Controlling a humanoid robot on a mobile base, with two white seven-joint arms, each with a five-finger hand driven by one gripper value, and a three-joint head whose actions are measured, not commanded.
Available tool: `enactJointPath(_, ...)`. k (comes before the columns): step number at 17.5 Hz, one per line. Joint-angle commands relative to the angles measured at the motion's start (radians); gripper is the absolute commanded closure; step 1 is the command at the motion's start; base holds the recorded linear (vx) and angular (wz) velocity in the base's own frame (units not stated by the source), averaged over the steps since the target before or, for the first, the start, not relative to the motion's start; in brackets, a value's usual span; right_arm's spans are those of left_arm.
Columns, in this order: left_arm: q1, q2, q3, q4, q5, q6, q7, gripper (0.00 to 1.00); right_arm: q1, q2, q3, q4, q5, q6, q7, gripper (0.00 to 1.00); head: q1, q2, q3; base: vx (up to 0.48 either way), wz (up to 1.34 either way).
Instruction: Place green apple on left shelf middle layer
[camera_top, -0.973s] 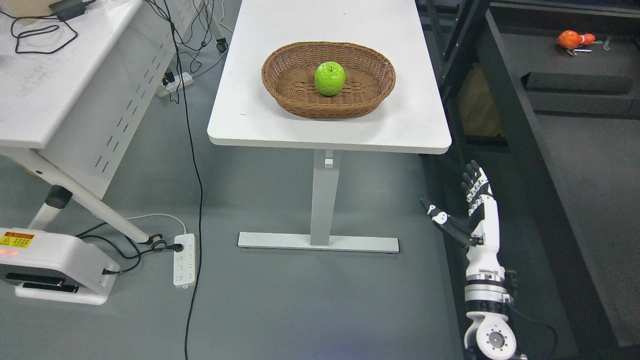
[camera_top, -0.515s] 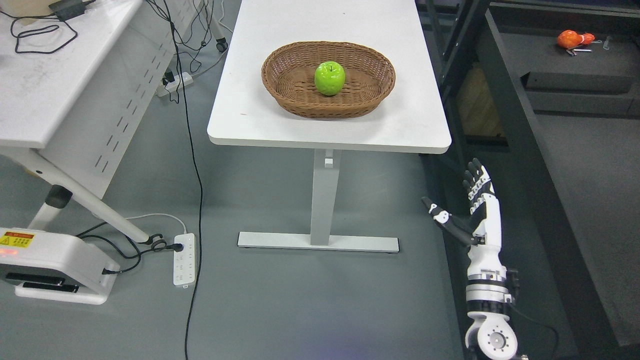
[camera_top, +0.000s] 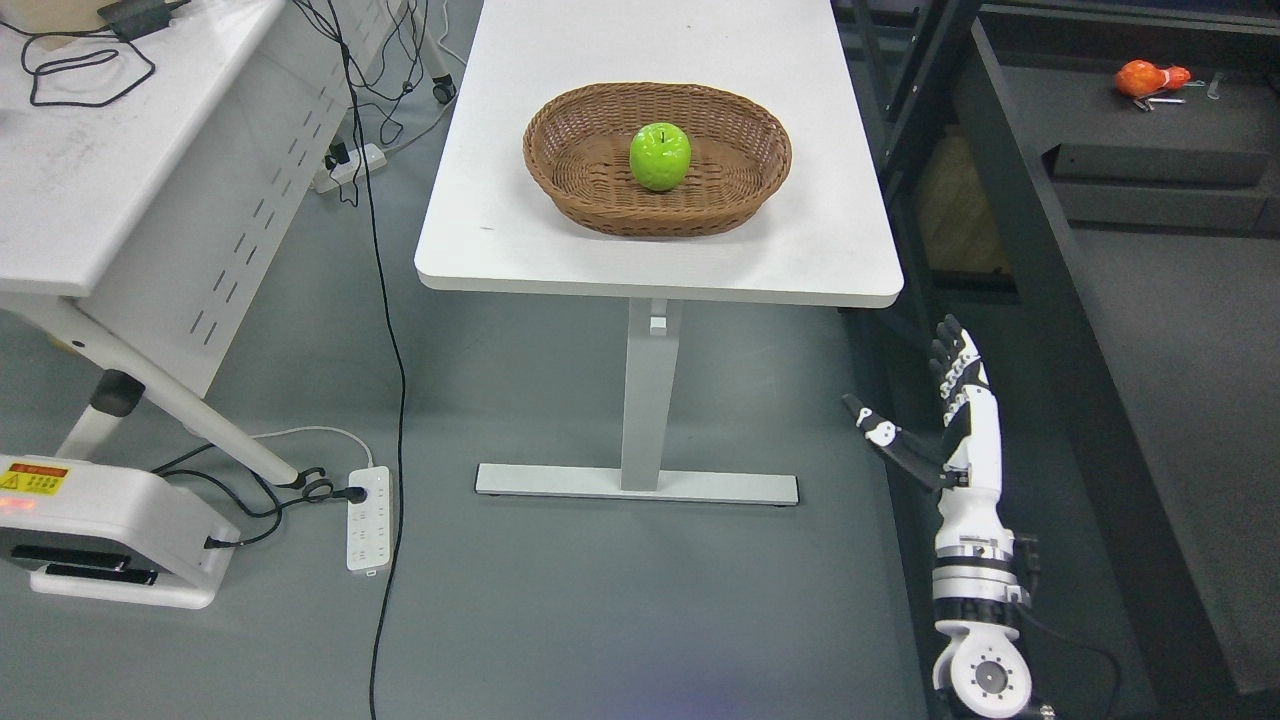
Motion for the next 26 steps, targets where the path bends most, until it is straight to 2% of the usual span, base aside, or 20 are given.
enactJointPath(1, 0.009, 0.017, 0.000, 0.000, 0.000, 0.000, 0.001, 0.00, -0.036, -0.017, 0.046, 0.015, 0.510, 0.117, -0.032, 0.03, 0.0000, 0.000, 0.000, 0.000, 0.00)
enactJointPath(4, 0.009, 0.017, 0.000, 0.000, 0.000, 0.000, 0.001, 0.00, -0.032, -0.017, 0.057, 0.009, 0.515, 0.120, -0.035, 0.02, 0.0000, 0.000, 0.000, 0.000, 0.00)
enactJointPath(7, 0.009, 0.017, 0.000, 0.000, 0.000, 0.000, 0.001, 0.00, -0.027, -0.018, 0.053, 0.006, 0.515, 0.028, -0.032, 0.00, 0.0000, 0.000, 0.000, 0.000, 0.00)
enactJointPath(9, 0.009, 0.017, 0.000, 0.000, 0.000, 0.000, 0.001, 0.00, -0.013, -0.028, 0.053, 0.004, 0.514, -0.078, -0.023, 0.00, 0.0000, 0.000, 0.000, 0.000, 0.00)
enactJointPath(16, 0.009, 0.017, 0.000, 0.000, 0.000, 0.000, -0.001, 0.00, -0.030, -0.061, 0.051, 0.004, 0.520, -0.052, -0.019, 0.00, 0.0000, 0.000, 0.000, 0.000, 0.00)
enactJointPath(22, 0.009, 0.017, 0.000, 0.000, 0.000, 0.000, 0.001, 0.00, -0.119, -0.052, 0.069, 0.016, 0.529, -0.040, -0.005, 0.00, 0.0000, 0.000, 0.000, -0.003, 0.00)
enactJointPath(26, 0.009, 0.017, 0.000, 0.000, 0.000, 0.000, 0.001, 0.00, -0.182, -0.046, 0.108, 0.075, 0.532, -0.023, 0.026, 0.00, 0.0000, 0.000, 0.000, 0.000, 0.00)
